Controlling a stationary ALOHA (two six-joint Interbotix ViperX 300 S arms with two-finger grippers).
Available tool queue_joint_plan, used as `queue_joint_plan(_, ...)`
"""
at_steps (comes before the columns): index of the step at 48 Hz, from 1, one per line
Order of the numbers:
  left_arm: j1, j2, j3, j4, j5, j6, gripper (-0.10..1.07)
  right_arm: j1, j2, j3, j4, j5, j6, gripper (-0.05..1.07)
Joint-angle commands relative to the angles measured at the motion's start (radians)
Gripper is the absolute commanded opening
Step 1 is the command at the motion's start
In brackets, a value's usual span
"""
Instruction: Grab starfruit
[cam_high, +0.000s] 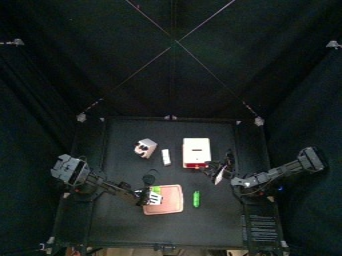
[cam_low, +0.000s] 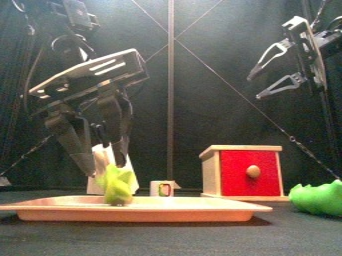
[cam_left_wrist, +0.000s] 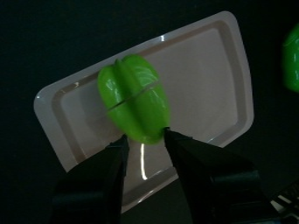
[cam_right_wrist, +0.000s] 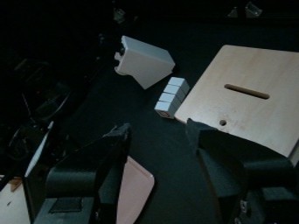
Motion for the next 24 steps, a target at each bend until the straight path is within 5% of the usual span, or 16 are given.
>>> queue_joint_plan(1,0.002,-0.034,0.003,-0.006,-0.014,-0.017,0.77,0.002,0.000,-0.011,0.000,0.003,0.002,0.87)
queue_joint_plan(24,-0.026,-0.094,0.081,-0.064,-0.014,-0.023,0.78,-0.003,0.000,-0.011,-0.002,0.002,0.000,0.87)
